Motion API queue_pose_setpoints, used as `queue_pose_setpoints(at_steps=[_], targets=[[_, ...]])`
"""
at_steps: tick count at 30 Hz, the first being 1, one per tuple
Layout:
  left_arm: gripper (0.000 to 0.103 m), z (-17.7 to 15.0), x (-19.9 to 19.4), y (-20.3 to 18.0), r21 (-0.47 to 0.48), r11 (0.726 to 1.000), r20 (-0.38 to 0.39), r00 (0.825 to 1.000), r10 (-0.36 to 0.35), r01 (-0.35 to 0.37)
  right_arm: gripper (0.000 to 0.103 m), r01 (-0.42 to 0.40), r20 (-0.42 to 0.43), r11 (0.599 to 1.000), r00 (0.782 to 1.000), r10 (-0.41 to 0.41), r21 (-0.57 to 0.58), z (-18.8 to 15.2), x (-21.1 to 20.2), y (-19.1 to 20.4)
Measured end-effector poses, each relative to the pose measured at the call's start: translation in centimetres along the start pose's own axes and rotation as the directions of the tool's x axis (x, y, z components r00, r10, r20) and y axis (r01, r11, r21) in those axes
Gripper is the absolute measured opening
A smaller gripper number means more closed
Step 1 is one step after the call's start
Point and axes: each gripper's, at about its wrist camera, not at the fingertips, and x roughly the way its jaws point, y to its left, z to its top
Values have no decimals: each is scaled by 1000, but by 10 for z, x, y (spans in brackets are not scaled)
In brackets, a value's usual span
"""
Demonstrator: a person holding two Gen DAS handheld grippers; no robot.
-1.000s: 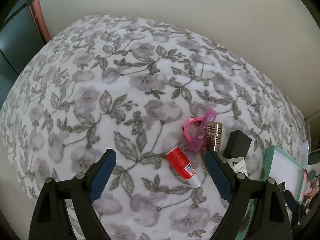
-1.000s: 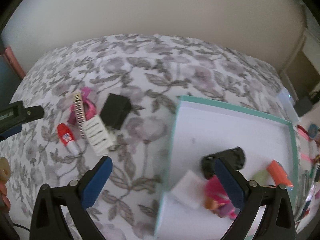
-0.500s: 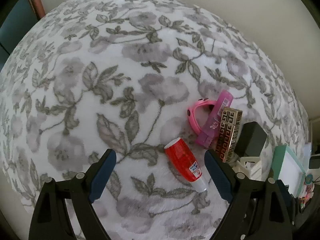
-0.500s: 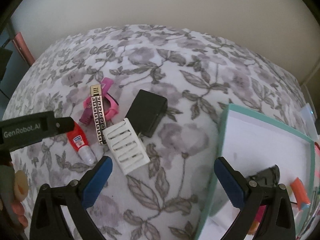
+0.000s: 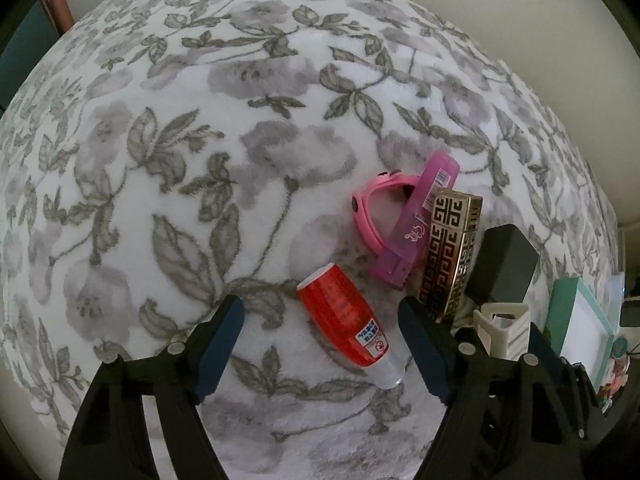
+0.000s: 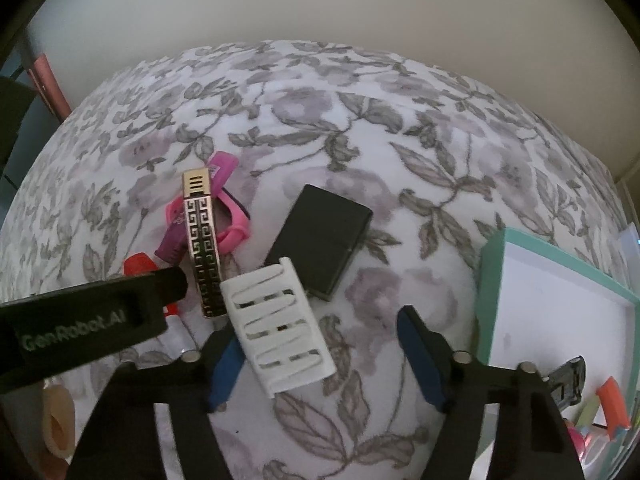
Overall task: Organize rigid objects
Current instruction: 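Grasp the white slotted holder with the right tool while the left tool grasps the red glue stick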
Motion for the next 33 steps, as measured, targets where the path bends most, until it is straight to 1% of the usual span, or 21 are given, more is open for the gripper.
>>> queue_pose_setpoints(at_steps=[2, 3, 4, 5, 8, 10, 11, 12, 13, 17, 20, 23, 27, 33], targets=[[74, -2, 0, 0, -5, 1000, -1, 1000, 0, 0, 62, 0, -3, 1000, 1000, 0, -10, 0, 1, 3], [67, -3, 0, 0, 1, 1000, 1, 1000, 12, -12, 60, -4, -3, 1000, 1000, 4, -16, -1, 1, 4], [64, -5, -1, -1, 9, 1000, 2, 1000, 22, -22, 56, -10, -2, 1000, 1000, 10, -20, -1, 1, 5], [63, -5, 1, -1, 19, 1000, 2, 1000, 22, -22, 52, -14, -1, 1000, 1000, 14, -23, -1, 0, 7], [55, -8, 3, -11, 68, 997, -3, 1000, 28, -28, 46, -19, 0, 999, 1000, 19, -38, -1, -1, 10], [46, -10, 3, -19, 91, 995, -5, 1000, 31, -30, 45, -18, -5, 999, 1000, 17, -50, -2, -1, 12], [43, -11, 3, -22, 100, 995, -5, 1000, 29, -28, 43, -20, -7, 999, 1000, 20, -50, -3, -1, 13], [36, -12, 3, -26, 111, 994, -6, 1000, 24, -23, 42, -24, -8, 999, 1000, 24, -48, -4, -1, 12], [33, -13, 4, -29, 118, 993, -8, 1000, 20, -18, 39, -29, -10, 999, 1000, 29, -45, -4, -2, 12], [31, -18, 4, -35, 134, 991, -9, 1000, 11, -10, 38, -26, -15, 999, 1000, 26, -38, -6, -4, 9], [30, -20, 4, -34, 124, 992, -11, 1000, -8, 9, 37, -42, -19, 999, 999, 41, -21, -8, -6, 4], [28, -21, 1, -30, 128, 992, -1, 1000, -11, 11, 35, -53, -20, 999, 998, 54, 7, -9, -11, -3], [23, -24, -14, -31, 120, 993, 27, 999, -23, 19, 34, -67, -8, 997, 998, 67, 36, -11, -21, -13], [21, -27, -39, -38, 136, 990, 85, 996, -38, 26, 34, -81, 8, 994, 997, 80, 74, -15, -36, -27]])
